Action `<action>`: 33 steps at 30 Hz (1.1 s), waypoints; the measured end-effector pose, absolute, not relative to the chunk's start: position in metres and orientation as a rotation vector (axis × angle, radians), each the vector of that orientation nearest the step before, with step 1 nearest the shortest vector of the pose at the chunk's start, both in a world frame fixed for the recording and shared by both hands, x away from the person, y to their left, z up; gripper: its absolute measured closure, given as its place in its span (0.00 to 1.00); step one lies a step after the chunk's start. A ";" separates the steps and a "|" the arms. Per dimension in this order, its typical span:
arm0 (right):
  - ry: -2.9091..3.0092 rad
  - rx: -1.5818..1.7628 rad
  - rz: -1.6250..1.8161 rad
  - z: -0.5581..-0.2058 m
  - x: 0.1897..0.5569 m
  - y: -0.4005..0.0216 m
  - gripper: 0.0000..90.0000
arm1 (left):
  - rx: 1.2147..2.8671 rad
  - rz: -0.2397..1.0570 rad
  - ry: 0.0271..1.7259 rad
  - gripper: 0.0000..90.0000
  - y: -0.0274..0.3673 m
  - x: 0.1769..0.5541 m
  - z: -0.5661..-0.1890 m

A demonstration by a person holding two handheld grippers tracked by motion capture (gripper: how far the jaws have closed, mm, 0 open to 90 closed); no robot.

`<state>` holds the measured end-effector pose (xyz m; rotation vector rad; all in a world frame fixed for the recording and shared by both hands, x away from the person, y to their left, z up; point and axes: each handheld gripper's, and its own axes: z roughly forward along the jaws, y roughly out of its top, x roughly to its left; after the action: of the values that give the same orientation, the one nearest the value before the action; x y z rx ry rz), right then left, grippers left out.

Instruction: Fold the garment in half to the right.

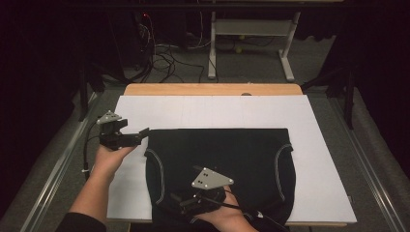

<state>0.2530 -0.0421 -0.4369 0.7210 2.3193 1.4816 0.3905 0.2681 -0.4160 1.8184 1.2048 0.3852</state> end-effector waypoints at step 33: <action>2.399 0.721 1.421 -0.450 0.242 -0.028 0.00 | 1.927 0.291 1.354 0.50 0.228 0.433 -0.479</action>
<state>0.2418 -0.0282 -0.4496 0.7212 2.3989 1.4210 0.4328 0.2284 -0.4790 1.9267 1.3535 0.2906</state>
